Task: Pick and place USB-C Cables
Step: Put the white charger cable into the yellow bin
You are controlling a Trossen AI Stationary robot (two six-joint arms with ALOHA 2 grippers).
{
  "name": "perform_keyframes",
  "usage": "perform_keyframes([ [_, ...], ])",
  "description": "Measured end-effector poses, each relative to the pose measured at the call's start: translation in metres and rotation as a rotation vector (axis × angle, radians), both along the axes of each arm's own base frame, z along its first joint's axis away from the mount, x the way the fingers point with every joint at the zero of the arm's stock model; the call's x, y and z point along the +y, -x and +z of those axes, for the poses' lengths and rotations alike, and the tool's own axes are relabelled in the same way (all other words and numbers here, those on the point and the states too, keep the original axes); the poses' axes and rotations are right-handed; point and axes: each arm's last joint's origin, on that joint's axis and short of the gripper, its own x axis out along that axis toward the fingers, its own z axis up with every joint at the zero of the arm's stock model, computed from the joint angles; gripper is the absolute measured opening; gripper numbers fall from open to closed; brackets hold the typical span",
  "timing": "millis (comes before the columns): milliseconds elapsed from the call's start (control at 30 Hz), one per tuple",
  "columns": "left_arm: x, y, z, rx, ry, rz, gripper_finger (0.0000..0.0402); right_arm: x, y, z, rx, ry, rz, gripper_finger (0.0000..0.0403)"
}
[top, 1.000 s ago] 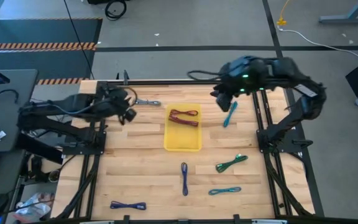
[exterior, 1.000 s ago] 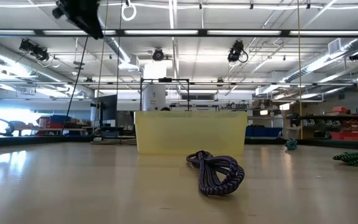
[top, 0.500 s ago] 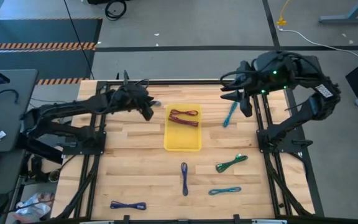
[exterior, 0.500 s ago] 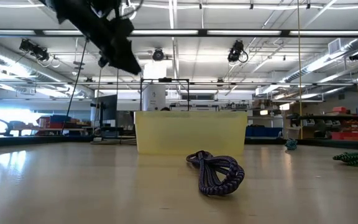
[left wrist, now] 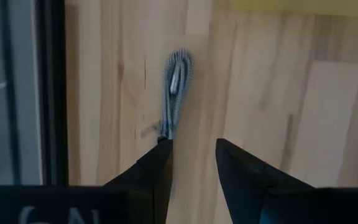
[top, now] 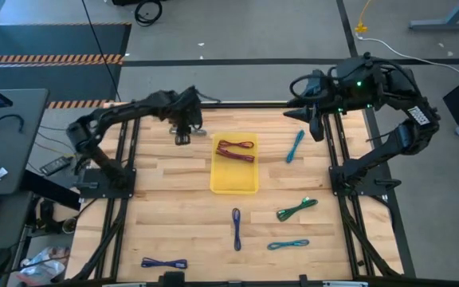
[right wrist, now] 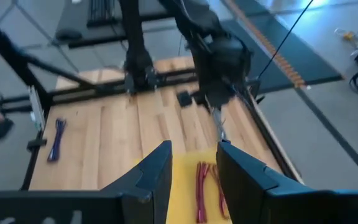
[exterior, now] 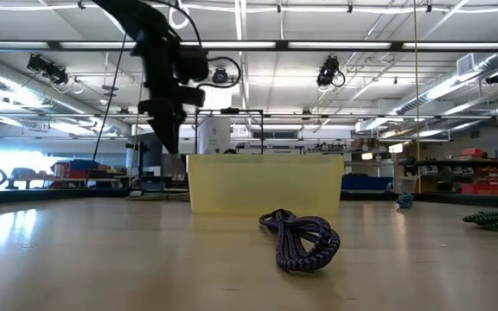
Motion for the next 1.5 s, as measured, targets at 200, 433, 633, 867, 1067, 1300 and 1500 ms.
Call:
perform_keyframes([
  [200, 0.038, 0.0, -0.022, -0.002, 0.114, -0.013, 0.013, -0.005, -0.004, 0.004, -0.05, -0.002, -0.028, 0.0131],
  [433, 0.044, 0.007, -0.039, 0.056, 0.201, -0.053, 0.0131, -0.011, -0.004, 0.003, -0.058, -0.046, -0.085, 0.0131],
  [633, 0.046, 0.006, -0.057, 0.097, 0.222, -0.057, 0.0154, -0.014, -0.006, 0.003, -0.054, -0.046, -0.098, 0.0131],
  [867, 0.056, -0.001, -0.067, 0.101, 0.132, -0.039, 0.0196, -0.014, -0.006, 0.003, -0.059, -0.072, -0.108, 0.0131],
  [1067, 0.06, 0.0, -0.072, 0.1, 0.135, -0.025, 0.0208, -0.014, -0.006, 0.003, -0.062, -0.089, -0.108, 0.0131],
  [1300, 0.059, 0.0, -0.081, 0.126, 0.181, -0.026, 0.0208, -0.014, -0.006, 0.003, -0.061, -0.089, -0.106, 0.0131],
  [1500, 0.06, -0.001, -0.102, 0.173, 0.247, 0.01, 0.0208, -0.013, -0.006, 0.003, -0.062, -0.097, -0.089, 0.0131],
])
